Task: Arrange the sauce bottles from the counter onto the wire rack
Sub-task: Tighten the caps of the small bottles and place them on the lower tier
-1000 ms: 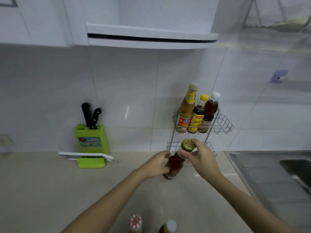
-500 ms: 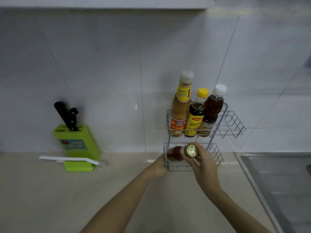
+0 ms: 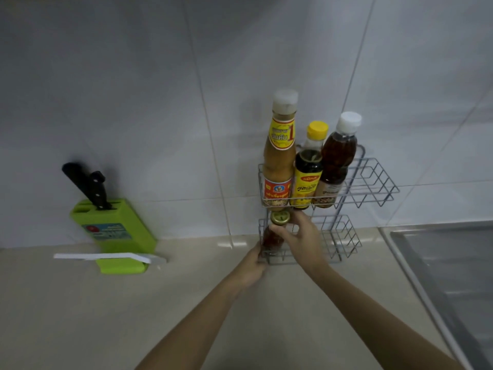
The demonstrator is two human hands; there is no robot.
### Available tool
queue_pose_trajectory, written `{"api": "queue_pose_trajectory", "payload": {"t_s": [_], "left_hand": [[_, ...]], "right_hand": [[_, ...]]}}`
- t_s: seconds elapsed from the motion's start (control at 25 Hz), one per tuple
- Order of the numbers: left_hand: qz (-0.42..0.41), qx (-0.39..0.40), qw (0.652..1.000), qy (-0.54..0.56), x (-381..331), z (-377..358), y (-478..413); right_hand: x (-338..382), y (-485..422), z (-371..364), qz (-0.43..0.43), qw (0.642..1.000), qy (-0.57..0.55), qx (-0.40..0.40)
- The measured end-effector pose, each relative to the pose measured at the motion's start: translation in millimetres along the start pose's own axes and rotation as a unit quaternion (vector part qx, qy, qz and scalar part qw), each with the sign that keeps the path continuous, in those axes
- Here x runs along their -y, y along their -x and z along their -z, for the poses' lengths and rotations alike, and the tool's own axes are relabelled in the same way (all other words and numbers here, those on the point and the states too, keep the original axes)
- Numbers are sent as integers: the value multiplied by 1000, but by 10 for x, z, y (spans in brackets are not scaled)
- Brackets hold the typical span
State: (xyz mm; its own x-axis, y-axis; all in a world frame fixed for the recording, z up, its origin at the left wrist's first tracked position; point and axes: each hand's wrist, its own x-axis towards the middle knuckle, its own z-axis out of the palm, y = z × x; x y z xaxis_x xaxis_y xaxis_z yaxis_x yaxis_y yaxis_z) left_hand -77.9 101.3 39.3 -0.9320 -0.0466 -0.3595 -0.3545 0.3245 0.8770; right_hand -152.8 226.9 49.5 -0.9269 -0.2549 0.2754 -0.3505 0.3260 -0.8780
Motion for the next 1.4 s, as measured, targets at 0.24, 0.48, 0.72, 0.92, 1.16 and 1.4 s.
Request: {"api": "queue_pose_trajectory", "payload": {"t_s": [0.24, 0.48, 0.72, 0.92, 1.16, 1.4], "left_hand": [[18, 9, 1000, 5, 43, 8, -18], [21, 25, 999, 8, 38, 16, -25], [38, 43, 998, -21, 17, 39, -51], [81, 55, 993, -59, 73, 96, -5], [121, 25, 989, -86, 166, 196, 3], [121, 25, 987, -101, 206, 241, 41]], "right_hand": [[-2, -140, -49, -16, 999, 12, 27], [23, -149, 16, -52, 997, -3, 51], [11, -184, 82, -86, 989, -7, 116], [-78, -88, 150, -116, 983, -24, 143], [15, -116, 171, -126, 982, -13, 143], [-14, -81, 162, -131, 981, 13, 142]]}}
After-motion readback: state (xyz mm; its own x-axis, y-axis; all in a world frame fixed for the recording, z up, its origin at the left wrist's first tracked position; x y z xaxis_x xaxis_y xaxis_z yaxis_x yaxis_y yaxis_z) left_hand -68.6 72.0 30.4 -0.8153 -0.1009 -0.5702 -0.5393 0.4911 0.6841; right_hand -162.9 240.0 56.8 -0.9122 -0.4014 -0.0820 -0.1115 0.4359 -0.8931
